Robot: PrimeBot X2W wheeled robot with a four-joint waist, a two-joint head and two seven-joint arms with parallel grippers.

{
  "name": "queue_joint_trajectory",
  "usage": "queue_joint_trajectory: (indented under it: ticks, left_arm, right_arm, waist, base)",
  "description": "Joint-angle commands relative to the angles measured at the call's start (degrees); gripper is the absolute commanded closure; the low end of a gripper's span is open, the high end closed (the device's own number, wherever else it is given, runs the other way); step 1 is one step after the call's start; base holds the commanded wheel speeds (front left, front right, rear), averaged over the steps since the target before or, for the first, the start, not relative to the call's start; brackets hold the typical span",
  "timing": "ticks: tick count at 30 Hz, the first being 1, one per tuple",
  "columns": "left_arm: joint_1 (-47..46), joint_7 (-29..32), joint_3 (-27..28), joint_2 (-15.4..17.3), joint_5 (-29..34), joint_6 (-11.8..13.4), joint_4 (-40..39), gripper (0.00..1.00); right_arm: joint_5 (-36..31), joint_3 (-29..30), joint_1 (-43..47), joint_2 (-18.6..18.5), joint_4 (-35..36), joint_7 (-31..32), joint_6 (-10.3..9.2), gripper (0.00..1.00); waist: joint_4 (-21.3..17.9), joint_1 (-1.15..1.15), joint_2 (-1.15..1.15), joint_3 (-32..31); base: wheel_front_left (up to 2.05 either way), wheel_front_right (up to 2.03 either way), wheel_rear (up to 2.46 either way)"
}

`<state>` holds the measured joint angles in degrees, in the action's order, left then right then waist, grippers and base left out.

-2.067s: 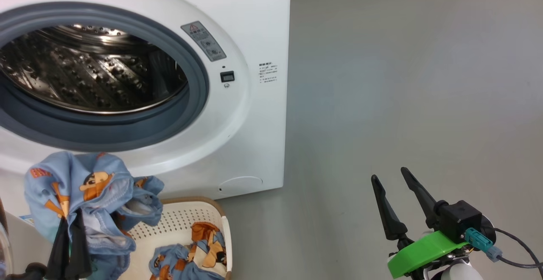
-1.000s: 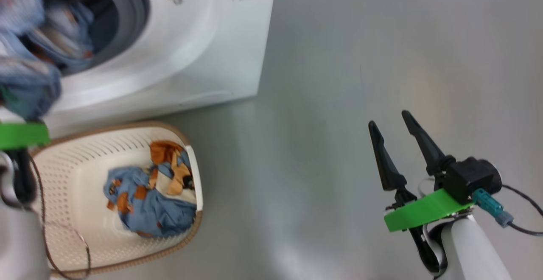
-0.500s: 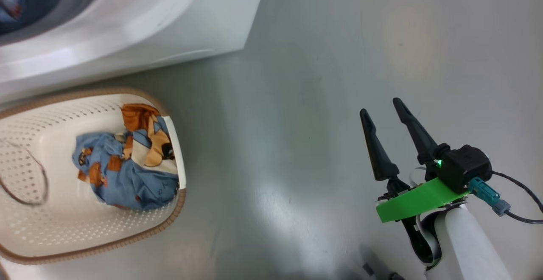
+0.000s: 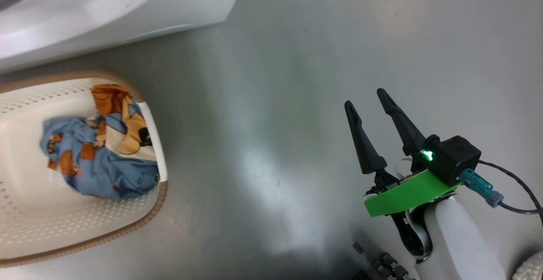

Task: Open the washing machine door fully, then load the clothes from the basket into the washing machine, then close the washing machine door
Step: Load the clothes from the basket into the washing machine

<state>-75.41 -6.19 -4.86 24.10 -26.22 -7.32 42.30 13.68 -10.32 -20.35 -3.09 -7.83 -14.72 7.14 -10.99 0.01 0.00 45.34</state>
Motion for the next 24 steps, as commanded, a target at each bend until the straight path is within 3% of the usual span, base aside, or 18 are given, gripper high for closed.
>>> queue_joint_trajectory:
  ticks: [1,4,10,11,12,13,24]
  left_arm:
    - [-1.7,-1.3,0.1,4.3,-0.4,-0.2,-1.5,1.00]
    - [-3.6,-5.3,-2.2,5.9,0.3,-0.2,-2.3,1.00]
    - [-5.4,-8.5,-3.8,5.7,2.0,-0.2,-1.6,1.00]
    - [-5.2,-8.6,-4.0,5.5,2.0,-0.2,-0.9,0.83]
    - [-5.0,-8.7,-4.0,5.4,2.1,-0.2,-0.4,0.33]
    - [-4.7,-8.7,-4.2,5.5,2.5,-0.2,0.2,0.00]
    - [-1.8,-8.8,-3.2,2.1,2.0,0.3,3.1,0.00]
  right_arm:
    - [0.5,-1.6,0.7,0.2,1.2,-0.3,0.35,0.00]
    - [0.9,-2.3,0.7,0.2,1.1,-0.3,0.35,0.00]
    - [0.9,-1.9,0.3,0.2,0.9,-0.3,0.35,0.00]
    - [0.9,-1.9,0.2,0.2,0.8,-0.3,0.35,0.00]
    - [0.8,-1.9,0.2,0.2,0.8,-0.3,0.35,0.00]
    - [0.7,-1.8,0.2,0.2,0.8,-0.3,0.35,0.00]
    - [-0.2,-0.7,0.2,0.2,-0.1,-0.3,0.35,0.00]
  waist:
    - [-1.3,0.00,0.00,1.5]
    - [-1.8,0.00,0.00,2.4]
    - [-1.6,-0.01,0.00,2.7]
    - [-1.6,-0.01,0.00,2.4]
    - [-1.5,-0.01,0.00,2.1]
    - [-1.4,-0.01,0.00,1.8]
    - [1.1,-0.01,0.00,-1.7]
  base:
    - [0.00,0.00,0.00]
    - [0.00,0.00,0.00]
    - [0.00,0.00,0.00]
    - [0.00,0.00,0.00]
    - [0.00,0.00,0.00]
    - [0.00,0.00,0.00]
    - [0.00,0.00,0.00]
